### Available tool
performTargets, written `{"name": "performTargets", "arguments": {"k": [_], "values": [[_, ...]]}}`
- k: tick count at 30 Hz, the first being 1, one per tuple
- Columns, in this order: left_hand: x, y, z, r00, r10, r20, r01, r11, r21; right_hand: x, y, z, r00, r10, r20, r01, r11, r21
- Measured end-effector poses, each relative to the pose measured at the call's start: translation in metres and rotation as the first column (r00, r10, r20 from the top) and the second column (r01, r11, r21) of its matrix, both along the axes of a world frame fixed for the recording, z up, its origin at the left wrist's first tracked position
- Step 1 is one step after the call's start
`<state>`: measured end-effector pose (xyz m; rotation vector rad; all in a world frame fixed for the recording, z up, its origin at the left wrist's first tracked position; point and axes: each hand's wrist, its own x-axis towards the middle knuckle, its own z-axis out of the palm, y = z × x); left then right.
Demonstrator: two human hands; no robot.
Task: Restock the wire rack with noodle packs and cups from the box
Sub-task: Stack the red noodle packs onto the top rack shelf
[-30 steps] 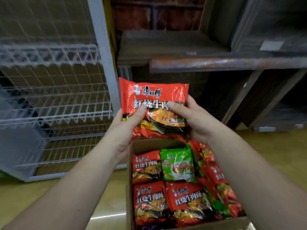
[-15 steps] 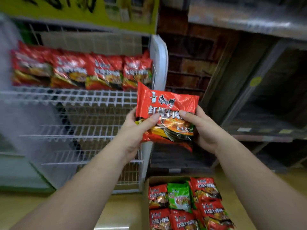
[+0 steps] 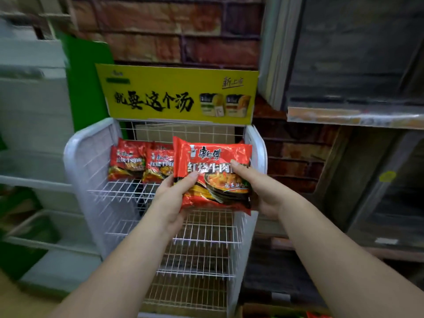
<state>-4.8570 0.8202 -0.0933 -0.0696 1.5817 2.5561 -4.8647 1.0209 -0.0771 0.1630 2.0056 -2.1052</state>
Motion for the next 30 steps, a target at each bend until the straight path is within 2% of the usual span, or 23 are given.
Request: {"name": "performTargets", "arguments": {"k": [5,11,16,20,25,27,30], "values": [[-0.046,-0.062,-0.009,0.993,0.122,-0.001,-0.122,0.99,-0.065,-0.053,-0.055,0.005,0.979,0.194,0.055,-0.201,0.966,0.165],[-0.144,-0.154,-0.019,0.987,0.147,-0.066,-0.16,0.95,-0.269,-0.163,-0.153,-0.024,0.994,0.112,0.0,-0.111,0.981,0.161],[-0.22,-0.213,-0.04,0.986,0.161,-0.048,-0.163,0.846,-0.508,-0.239,-0.222,-0.064,0.997,0.058,0.053,-0.066,0.986,0.155],[-0.261,-0.241,-0.07,0.979,0.202,-0.03,-0.176,0.76,-0.626,-0.271,-0.253,-0.089,0.995,0.048,0.084,-0.063,0.982,0.178],[-0.282,-0.256,-0.098,0.975,0.211,-0.075,-0.179,0.535,-0.826,-0.292,-0.283,-0.11,0.988,0.078,0.131,-0.107,0.966,0.234],[-0.285,-0.258,-0.105,0.974,0.204,-0.102,-0.193,0.506,-0.841,-0.293,-0.29,-0.115,0.988,0.072,0.136,-0.108,0.954,0.281],[-0.288,-0.261,-0.113,0.972,0.203,-0.119,-0.21,0.517,-0.83,-0.292,-0.297,-0.109,0.991,0.091,0.093,-0.118,0.93,0.348]]}}
